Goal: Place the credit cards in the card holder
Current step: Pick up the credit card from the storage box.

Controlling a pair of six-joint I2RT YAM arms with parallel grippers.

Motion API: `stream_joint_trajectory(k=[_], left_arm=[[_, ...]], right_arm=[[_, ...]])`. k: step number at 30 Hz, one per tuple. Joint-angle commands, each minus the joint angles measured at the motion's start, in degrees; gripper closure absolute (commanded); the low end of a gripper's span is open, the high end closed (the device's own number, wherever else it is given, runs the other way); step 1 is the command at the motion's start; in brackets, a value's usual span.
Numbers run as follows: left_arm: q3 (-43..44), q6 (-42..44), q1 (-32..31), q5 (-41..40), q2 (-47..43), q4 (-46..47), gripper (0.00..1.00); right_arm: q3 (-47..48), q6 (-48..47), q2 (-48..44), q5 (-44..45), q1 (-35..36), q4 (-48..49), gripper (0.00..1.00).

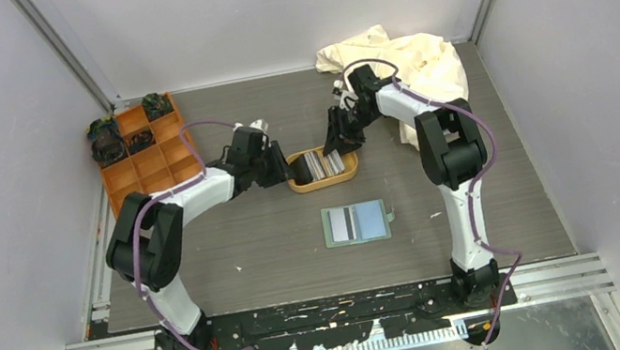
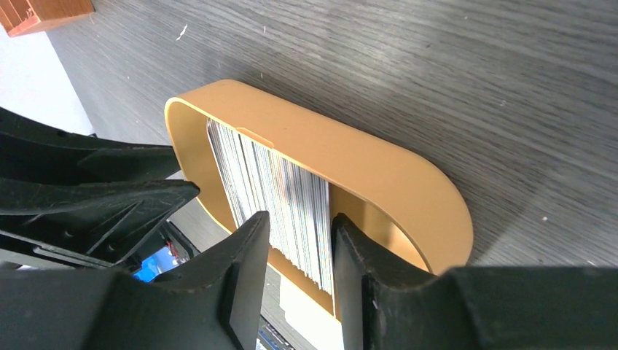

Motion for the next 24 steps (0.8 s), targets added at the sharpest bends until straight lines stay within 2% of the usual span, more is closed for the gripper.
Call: stream_joint_trajectory(k=[1,12,21,24], left_arm=[[0.12,1.00,0.08,0.89,-3.73,0.19,0.66],[-0.44,1.91,0.08,0.76,-6.34,-1.02,0.66],[-1.49,2.51,0.14,0.32,-9.98,-2.00,0.66],[-2.71,2.88,0.16,0.68,-12.86,-1.67,0.66]], right_arm=[[1.37,0.70,-4.41,-2.12,-0.96,0.38,0.59],[1.88,-1.16,-4.22,-0.76,-2.09,-1.31,0.71],[2.37,-3.94,-5.09,6.47,-2.33,-2.85,0.95],[1.96,-5.60,-6.67,8.74,-2.28,-2.88,0.98]])
